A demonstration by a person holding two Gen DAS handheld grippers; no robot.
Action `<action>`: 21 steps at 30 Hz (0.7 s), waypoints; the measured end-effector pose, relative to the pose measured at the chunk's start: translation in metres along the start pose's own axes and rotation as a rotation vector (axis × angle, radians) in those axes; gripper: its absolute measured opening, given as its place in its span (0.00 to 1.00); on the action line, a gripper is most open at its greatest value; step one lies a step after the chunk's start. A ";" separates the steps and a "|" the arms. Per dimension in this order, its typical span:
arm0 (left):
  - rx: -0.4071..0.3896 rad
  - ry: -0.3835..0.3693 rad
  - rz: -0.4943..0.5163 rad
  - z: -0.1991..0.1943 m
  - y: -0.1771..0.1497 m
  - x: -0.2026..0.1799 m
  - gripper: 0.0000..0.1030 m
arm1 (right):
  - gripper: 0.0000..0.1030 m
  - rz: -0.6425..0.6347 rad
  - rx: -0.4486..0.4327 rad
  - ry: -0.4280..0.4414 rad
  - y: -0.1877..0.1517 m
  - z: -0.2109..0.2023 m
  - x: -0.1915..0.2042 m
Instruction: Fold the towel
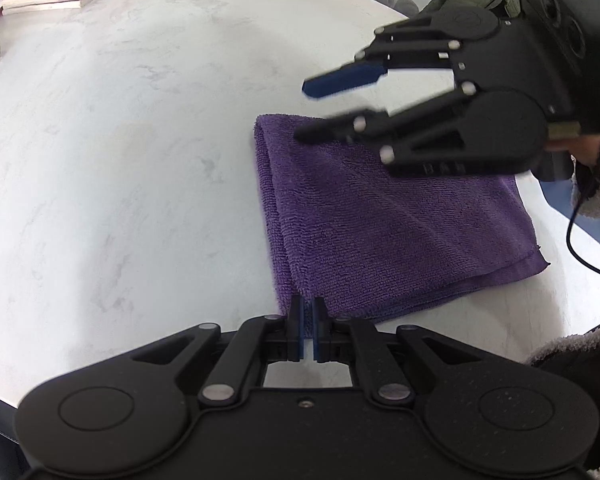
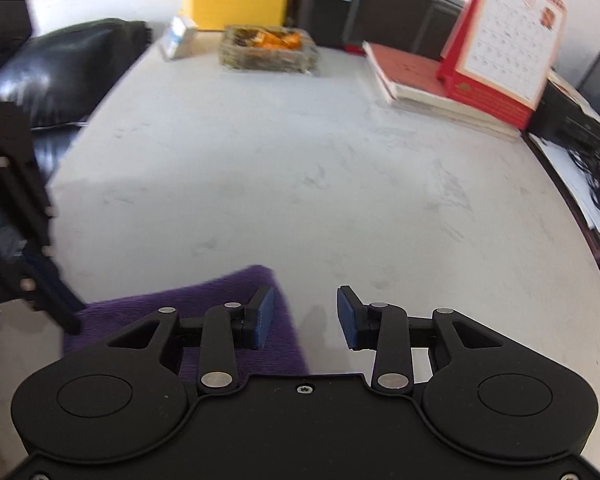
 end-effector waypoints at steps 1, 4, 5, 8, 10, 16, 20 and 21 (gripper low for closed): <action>0.002 -0.001 0.001 -0.001 -0.001 0.000 0.03 | 0.33 -0.020 0.006 0.014 0.000 0.001 0.007; 0.003 -0.001 -0.001 -0.003 -0.004 -0.001 0.04 | 0.32 -0.033 0.014 0.015 0.003 0.013 0.013; 0.003 0.000 -0.007 -0.003 -0.004 0.000 0.04 | 0.32 -0.031 0.014 0.013 0.004 0.019 0.015; 0.001 0.001 -0.016 -0.003 -0.005 0.000 0.04 | 0.33 0.086 -0.007 -0.025 0.013 0.024 -0.003; -0.014 -0.005 -0.015 -0.008 -0.004 0.000 0.04 | 0.33 0.134 -0.016 -0.054 0.013 0.018 -0.013; -0.048 -0.001 -0.016 -0.030 -0.003 0.008 0.04 | 0.33 0.326 -0.063 -0.103 -0.019 -0.039 -0.030; -0.069 0.034 0.008 -0.040 0.002 0.013 0.04 | 0.33 0.478 -0.062 -0.111 -0.064 -0.078 -0.016; -0.076 0.034 0.013 -0.041 0.003 0.013 0.04 | 0.33 0.500 -0.053 -0.112 -0.073 -0.083 -0.011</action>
Point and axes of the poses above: each gripper's, at about its wrist camera, not at the fingertips, and z roughly the way its jaws point, x to its left, y to its top, the point moved 5 cm from there along z, roughly the way its jaws point, and after that the axes turned 1 degree about y, right-handed, at the moved point
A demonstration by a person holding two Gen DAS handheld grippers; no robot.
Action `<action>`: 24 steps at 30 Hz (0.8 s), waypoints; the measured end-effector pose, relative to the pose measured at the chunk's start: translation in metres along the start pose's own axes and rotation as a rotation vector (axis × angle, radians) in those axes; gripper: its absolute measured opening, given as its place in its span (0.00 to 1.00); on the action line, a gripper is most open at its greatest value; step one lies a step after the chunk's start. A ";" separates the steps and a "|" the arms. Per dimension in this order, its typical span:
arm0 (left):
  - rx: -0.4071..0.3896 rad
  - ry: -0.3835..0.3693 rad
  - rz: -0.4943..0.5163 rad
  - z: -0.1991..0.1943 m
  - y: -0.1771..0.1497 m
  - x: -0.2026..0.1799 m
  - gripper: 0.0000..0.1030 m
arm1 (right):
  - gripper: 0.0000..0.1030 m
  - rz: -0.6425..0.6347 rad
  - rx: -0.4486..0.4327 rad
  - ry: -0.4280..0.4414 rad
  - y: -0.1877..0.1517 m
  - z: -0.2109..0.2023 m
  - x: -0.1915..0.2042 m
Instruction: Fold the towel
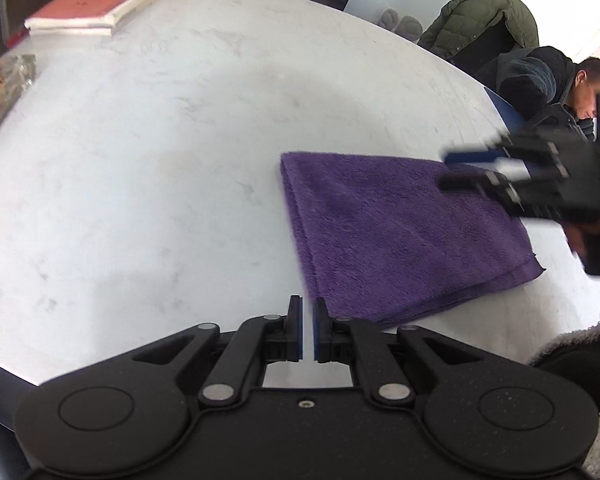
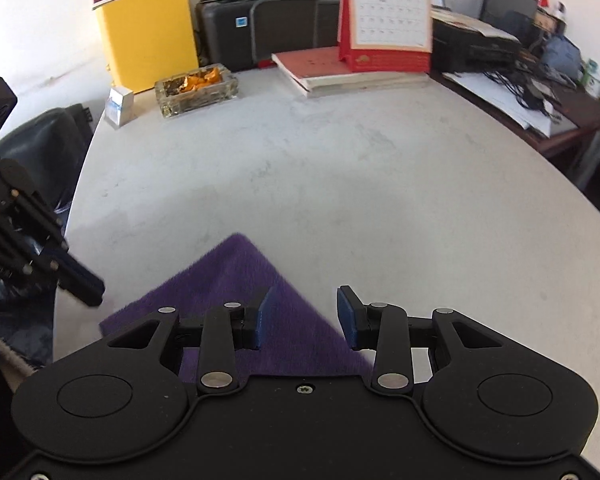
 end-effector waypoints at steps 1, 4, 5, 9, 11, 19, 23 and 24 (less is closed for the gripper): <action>-0.008 -0.010 0.006 -0.001 0.004 0.000 0.04 | 0.33 0.019 0.010 -0.004 -0.009 -0.005 0.000; -0.010 -0.043 0.059 0.013 0.015 -0.015 0.04 | 0.33 0.099 0.045 -0.024 -0.041 -0.019 0.003; -0.006 -0.056 0.080 0.019 0.018 -0.022 0.04 | 0.33 0.123 0.046 -0.027 -0.048 -0.022 0.005; 0.042 -0.102 0.172 0.057 0.026 -0.051 0.04 | 0.33 0.198 0.017 -0.043 -0.059 -0.024 0.016; 0.073 -0.106 0.212 0.072 0.024 -0.057 0.04 | 0.33 0.195 0.012 -0.056 -0.060 -0.019 0.022; 0.124 -0.106 0.225 0.079 0.022 -0.048 0.04 | 0.32 0.289 0.025 -0.160 -0.106 -0.036 0.012; 0.135 -0.096 0.203 0.073 0.017 -0.044 0.04 | 0.32 0.382 0.041 -0.216 -0.138 -0.067 -0.004; 0.138 -0.093 0.199 0.072 0.017 -0.043 0.04 | 0.32 0.399 0.055 -0.230 -0.142 -0.071 -0.007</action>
Point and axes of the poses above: each gripper's, at about its wrist camera, not at the fingertips, and z roughly the way its jaws point, x to its left, y to its top, the point moved 5 cm from there along z, roughly the way its jaws point, and after that the axes turned 1 degree about y, right-handed, at the moved point
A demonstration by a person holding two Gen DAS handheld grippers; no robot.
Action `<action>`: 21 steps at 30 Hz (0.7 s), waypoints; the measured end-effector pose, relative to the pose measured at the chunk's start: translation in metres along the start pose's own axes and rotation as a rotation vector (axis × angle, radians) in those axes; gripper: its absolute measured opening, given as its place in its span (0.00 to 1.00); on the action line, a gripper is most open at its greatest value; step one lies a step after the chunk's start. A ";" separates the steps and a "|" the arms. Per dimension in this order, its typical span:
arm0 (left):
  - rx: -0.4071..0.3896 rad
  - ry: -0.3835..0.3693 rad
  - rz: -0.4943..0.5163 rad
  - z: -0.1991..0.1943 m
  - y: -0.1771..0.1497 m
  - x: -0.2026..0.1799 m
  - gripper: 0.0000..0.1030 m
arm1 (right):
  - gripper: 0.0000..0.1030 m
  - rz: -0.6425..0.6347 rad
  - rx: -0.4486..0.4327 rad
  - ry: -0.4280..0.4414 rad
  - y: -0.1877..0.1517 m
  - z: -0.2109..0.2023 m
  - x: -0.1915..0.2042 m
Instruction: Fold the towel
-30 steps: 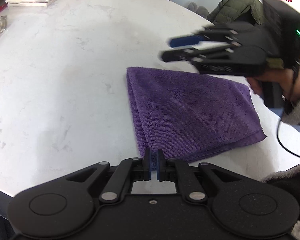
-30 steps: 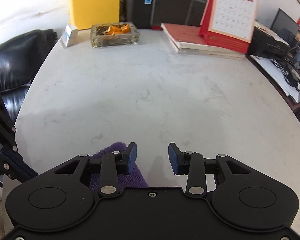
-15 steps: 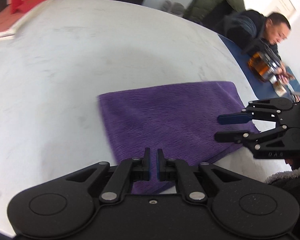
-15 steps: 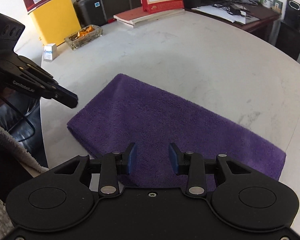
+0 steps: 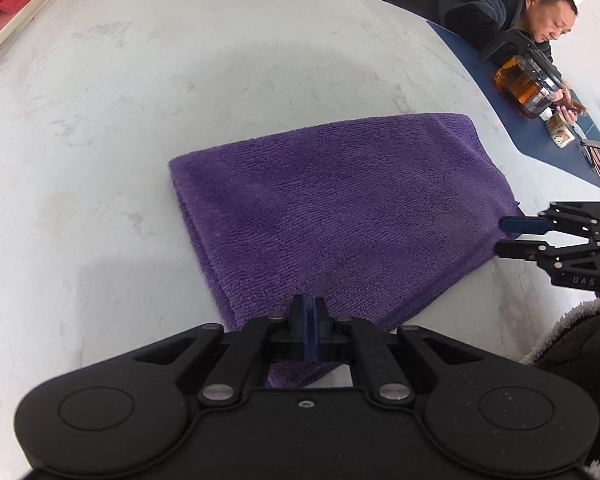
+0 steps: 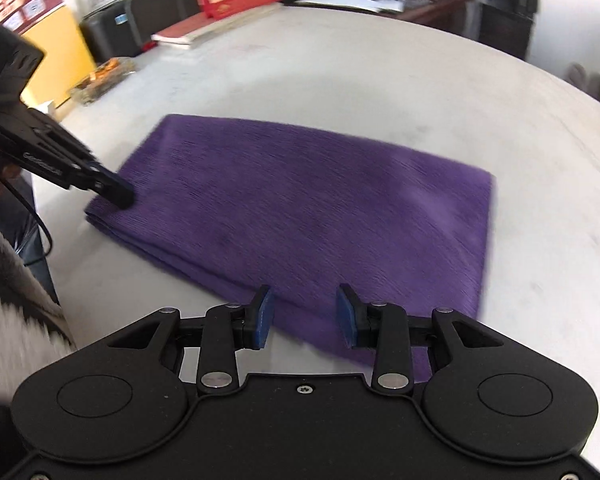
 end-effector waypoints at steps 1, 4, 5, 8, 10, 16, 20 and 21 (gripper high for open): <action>0.004 0.005 -0.004 -0.001 -0.001 0.000 0.04 | 0.32 0.020 0.013 -0.020 -0.004 -0.005 -0.008; 0.004 0.023 0.010 -0.005 0.002 -0.001 0.04 | 0.32 0.067 0.021 -0.049 -0.002 -0.018 -0.023; 0.001 0.026 0.018 -0.006 0.004 -0.002 0.04 | 0.32 0.067 0.002 -0.041 0.003 -0.022 -0.023; -0.001 0.032 0.041 -0.001 0.013 -0.004 0.04 | 0.32 0.022 -0.043 -0.024 0.022 -0.022 -0.016; 0.006 0.048 0.078 0.005 0.020 -0.009 0.04 | 0.32 -0.026 -0.055 -0.007 0.037 -0.010 -0.007; 0.008 0.013 0.091 0.013 0.029 -0.007 0.04 | 0.32 -0.118 -0.062 0.051 0.061 0.031 0.017; 0.006 -0.026 0.036 0.009 0.021 0.006 0.04 | 0.32 -0.060 -0.054 0.021 0.055 0.030 -0.010; 0.007 -0.037 0.022 0.009 0.019 0.009 0.04 | 0.32 -0.034 -0.052 -0.002 0.054 0.026 -0.018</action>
Point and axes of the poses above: each gripper's, at about its wrist camera, not at the fingertips, and z roughly the way its jaws point, x to its left, y to its top, the point moved 5 cm from there along z, roughly the way its jaws point, and after that the axes turned 1 degree about y, right-handed, at the moved point
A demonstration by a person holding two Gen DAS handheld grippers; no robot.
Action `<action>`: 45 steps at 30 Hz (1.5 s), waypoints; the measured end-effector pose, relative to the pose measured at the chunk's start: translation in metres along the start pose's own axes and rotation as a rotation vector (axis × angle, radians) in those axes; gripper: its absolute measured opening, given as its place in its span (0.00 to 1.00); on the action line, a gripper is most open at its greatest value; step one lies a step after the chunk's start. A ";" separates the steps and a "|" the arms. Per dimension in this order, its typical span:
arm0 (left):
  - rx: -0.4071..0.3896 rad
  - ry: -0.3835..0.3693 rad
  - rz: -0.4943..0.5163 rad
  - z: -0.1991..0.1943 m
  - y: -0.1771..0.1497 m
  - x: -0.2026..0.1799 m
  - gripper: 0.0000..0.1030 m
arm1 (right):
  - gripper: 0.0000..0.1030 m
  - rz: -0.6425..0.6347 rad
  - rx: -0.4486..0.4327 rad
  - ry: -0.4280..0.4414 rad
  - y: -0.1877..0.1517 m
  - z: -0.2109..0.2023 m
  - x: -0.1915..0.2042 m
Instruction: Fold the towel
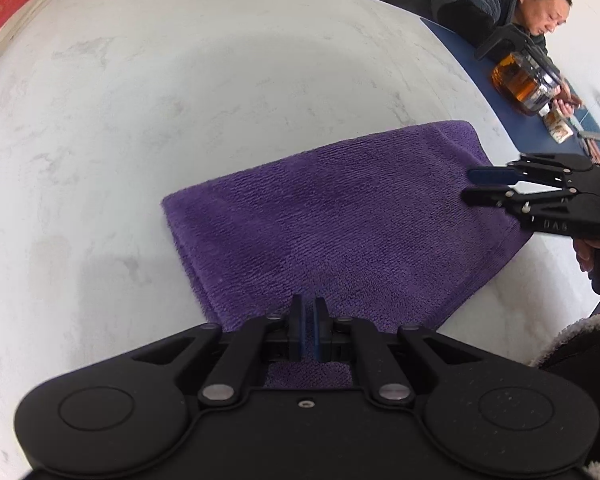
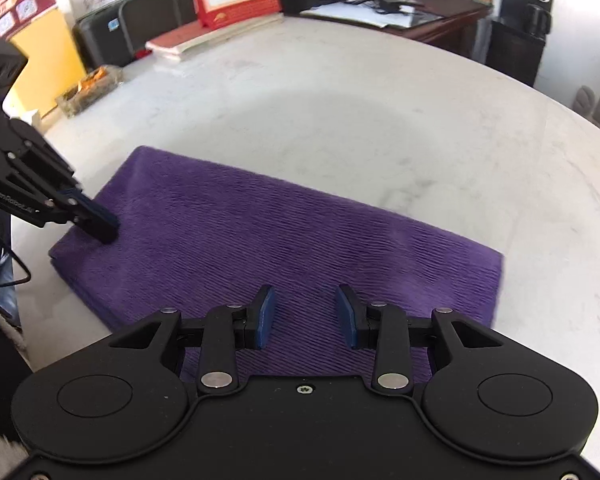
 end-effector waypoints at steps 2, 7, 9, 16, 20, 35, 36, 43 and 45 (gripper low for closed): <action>0.003 -0.012 -0.014 -0.001 -0.001 0.002 0.04 | 0.32 0.084 0.019 -0.083 -0.007 -0.014 -0.029; -0.001 0.017 0.055 -0.006 0.014 -0.002 0.04 | 0.32 0.122 -0.017 -0.114 0.005 -0.030 -0.037; -0.013 0.017 0.068 -0.006 0.022 -0.003 0.04 | 0.32 0.084 -0.037 -0.056 0.019 -0.021 -0.017; -0.005 0.048 0.091 0.007 0.034 0.002 0.04 | 0.32 0.042 -0.021 0.039 0.034 0.009 0.004; -0.017 0.025 0.059 0.009 0.036 0.007 0.04 | 0.30 0.134 -0.030 -0.089 0.028 -0.003 -0.045; -0.043 0.120 0.125 0.020 0.063 0.000 0.04 | 0.37 -0.030 0.035 -0.027 0.015 -0.003 0.013; -0.051 0.136 0.124 0.022 0.066 -0.001 0.04 | 0.37 -0.029 0.032 -0.033 0.017 -0.002 0.011; -0.111 0.267 0.095 0.032 0.086 -0.012 0.07 | 0.37 -0.032 0.020 -0.074 0.033 0.010 -0.003; -0.121 0.293 0.085 0.034 0.088 -0.014 0.09 | 0.38 -0.027 0.020 -0.080 0.037 0.014 -0.004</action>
Point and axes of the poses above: each gripper's, at about its wrist camera, not at the fingertips, and z roughly the way its jaws point, x to its left, y to its top, the point moved 5 cm from there along z, roughly the way its jaws point, and after that the axes turned 1 degree about y, right-handed, at the moved point
